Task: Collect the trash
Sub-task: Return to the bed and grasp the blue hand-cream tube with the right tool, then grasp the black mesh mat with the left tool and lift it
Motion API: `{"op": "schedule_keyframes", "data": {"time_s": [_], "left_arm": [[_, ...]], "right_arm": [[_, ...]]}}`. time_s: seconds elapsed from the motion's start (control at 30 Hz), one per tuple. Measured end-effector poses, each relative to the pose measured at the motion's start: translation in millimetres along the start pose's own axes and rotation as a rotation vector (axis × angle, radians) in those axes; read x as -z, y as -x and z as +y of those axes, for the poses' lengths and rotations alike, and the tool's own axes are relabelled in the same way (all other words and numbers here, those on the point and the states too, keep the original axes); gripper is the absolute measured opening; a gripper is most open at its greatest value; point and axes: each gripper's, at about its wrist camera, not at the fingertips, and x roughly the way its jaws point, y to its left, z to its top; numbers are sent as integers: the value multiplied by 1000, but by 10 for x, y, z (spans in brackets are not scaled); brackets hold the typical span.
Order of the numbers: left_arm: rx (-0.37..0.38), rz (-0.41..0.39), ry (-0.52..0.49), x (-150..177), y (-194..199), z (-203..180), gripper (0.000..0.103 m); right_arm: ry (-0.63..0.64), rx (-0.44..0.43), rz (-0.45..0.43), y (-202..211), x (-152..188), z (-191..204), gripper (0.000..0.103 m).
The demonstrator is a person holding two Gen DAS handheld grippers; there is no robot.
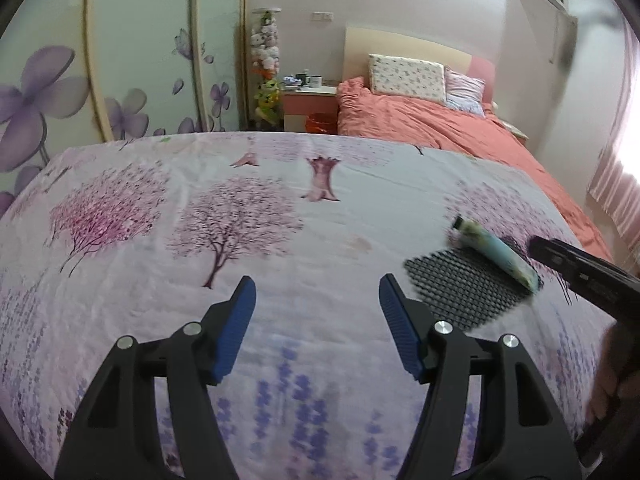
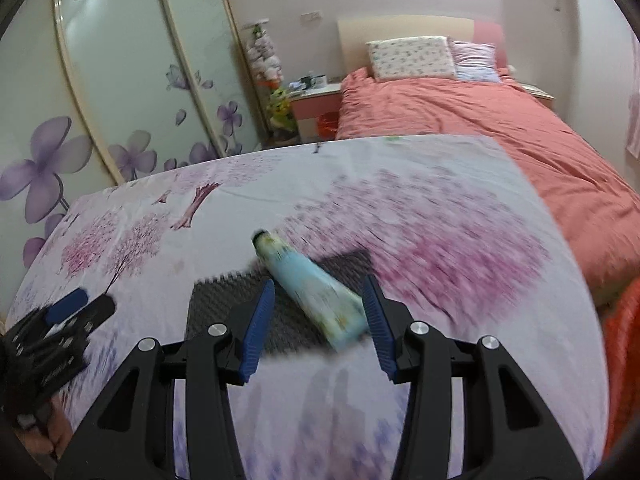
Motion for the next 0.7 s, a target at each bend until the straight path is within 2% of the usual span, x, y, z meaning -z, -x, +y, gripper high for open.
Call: {"op": "schedule_keyframes", "data": {"time_s": [0.13,0.27,0.33,0.4,0.5,0.7], "left_arm": [[7,3,28,-24,-71,104,64],[10,10,38,-35,-129,134,64],[11,14,39,-30,-153,135,64],[13,20,39,-22,-185,127,64],[16,23,31,-1,-205,106,64],[14,31,13,-2,-243,49,64]], "right_arm": [[46,-5,55,-287,-101,136,47],[99,28,104,-438,-115,207,48],[103,21,103,-438,-135,202,36],[76,77,83,-421,-150,169,28],[34,69,79,-423,-157,121,28],[69,85,121,-524,-177,219,29]]}}
